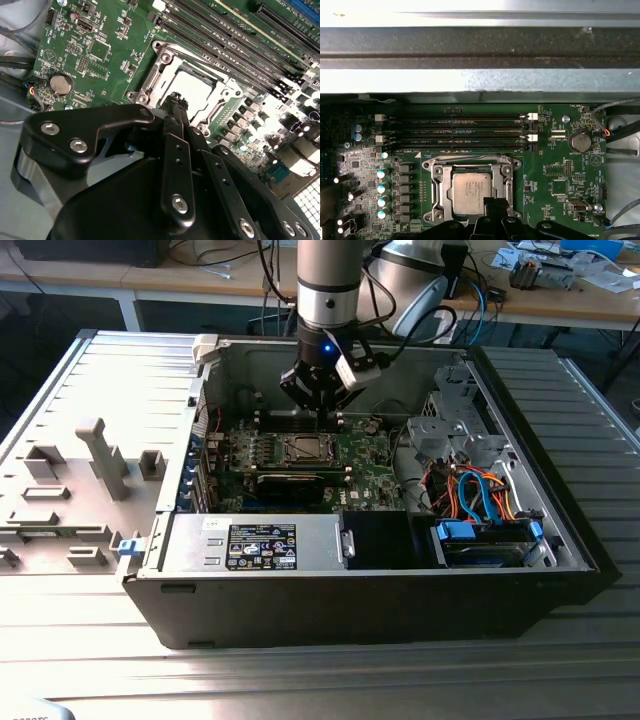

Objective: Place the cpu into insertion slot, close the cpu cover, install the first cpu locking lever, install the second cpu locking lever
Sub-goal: 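Install the second cpu locking lever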

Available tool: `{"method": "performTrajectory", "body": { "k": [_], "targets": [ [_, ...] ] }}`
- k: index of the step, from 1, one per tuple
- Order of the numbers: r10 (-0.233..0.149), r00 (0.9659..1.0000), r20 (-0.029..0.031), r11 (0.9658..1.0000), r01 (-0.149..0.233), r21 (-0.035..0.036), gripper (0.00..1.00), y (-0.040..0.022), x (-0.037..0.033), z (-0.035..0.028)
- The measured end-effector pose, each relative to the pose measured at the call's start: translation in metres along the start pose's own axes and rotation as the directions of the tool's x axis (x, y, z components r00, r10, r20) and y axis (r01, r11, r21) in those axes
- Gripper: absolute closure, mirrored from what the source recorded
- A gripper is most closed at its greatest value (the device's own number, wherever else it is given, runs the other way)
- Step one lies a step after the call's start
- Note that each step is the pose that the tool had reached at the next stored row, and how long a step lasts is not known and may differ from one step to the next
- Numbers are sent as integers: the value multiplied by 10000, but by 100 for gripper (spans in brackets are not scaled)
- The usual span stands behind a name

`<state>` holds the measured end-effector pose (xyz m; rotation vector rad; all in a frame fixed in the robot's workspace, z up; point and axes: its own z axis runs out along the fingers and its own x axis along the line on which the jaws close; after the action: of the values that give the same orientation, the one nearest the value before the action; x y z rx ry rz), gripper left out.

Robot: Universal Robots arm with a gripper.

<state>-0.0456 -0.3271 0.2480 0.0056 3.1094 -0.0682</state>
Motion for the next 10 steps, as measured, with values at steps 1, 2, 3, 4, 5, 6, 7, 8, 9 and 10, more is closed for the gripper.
{"method": "performTrajectory", "body": {
  "k": [1, 2, 3, 4, 5, 6, 7, 8, 9, 10],
  "targets": [
    [2, 10000, 1, 10000, -2, -5, 89, -19, 0, 2],
    [2, 10000, 2, 10000, -2, -9, 89, -36, 0, 4],
    [2, 10000, 1, 10000, -2, -15, 89, -69, 0, 6],
    [2, 10000, 2, 10000, -2, -21, 89, -105, 0, 9],
    [2, 10000, 2, 10000, -2, -28, 89, -139, 0, 13],
    [4, 10000, 1, 10000, -4, -37, 89, -159, 0, 15],
    [5, 10000, 2, 10000, -5, -82, 89, -207, 0, 20],
    [7, 10000, 0, 9999, -7, -158, 89, -271, 0, 26],
    [9, 10000, -1, 9997, -9, -238, 89, -309, -1, 30],
    [11, 10000, 0, 9995, -11, -304, 89, -333, -1, 33]
  ]
}}
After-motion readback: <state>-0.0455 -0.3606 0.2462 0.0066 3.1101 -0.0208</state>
